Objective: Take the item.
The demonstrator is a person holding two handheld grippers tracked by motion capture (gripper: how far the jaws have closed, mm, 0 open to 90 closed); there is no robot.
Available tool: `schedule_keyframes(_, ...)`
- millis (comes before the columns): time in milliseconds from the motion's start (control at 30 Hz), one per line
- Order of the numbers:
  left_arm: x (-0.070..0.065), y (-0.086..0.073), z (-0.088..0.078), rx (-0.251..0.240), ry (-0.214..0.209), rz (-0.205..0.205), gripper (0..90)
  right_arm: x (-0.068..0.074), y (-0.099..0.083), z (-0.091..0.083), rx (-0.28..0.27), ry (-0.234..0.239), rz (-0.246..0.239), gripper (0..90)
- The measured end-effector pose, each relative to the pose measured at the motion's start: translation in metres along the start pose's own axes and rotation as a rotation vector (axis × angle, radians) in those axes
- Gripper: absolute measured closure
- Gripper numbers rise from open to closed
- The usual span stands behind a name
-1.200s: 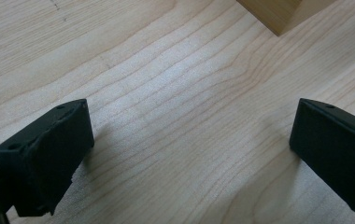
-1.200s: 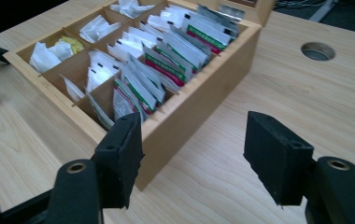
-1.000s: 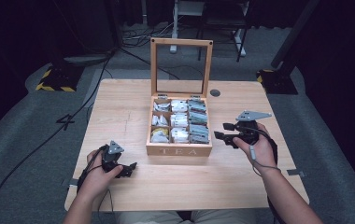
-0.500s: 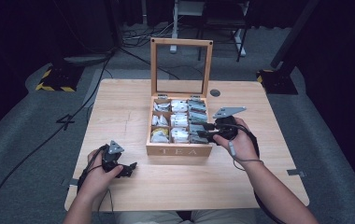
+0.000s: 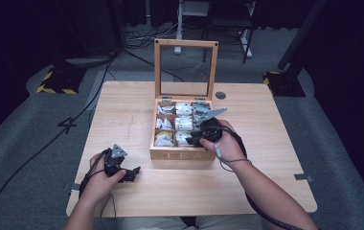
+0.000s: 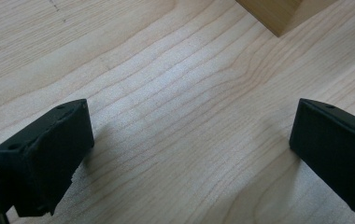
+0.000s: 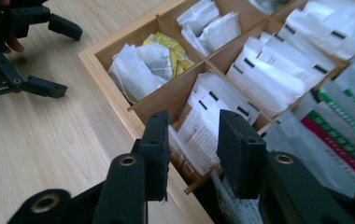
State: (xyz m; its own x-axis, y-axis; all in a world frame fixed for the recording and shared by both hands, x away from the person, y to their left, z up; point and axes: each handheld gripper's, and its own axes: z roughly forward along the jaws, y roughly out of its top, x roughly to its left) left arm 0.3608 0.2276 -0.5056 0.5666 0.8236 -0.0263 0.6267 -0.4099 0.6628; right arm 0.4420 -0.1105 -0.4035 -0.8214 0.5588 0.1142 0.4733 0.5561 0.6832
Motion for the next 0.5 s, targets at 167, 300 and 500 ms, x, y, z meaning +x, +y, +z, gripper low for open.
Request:
schedule_keyframes(167, 0.0, 0.0, 0.0, 0.0, 0.0, -0.001, 0.3, 0.001, 0.001, 0.011, 0.046, 0.012, 0.015, 70.7)
schedule_keyframes(300, 0.0, 0.0, 0.0, 0.0, -0.001, 0.001, 0.3, 0.001, 0.003, 0.017, 0.069, 0.012, 0.017, 72.3)
schedule_keyframes(500, 0.0, 0.0, 0.0, 0.0, -0.002, 0.001, 0.3, -0.001, 0.007, 0.03, 0.117, 0.004, 0.031, 74.1)
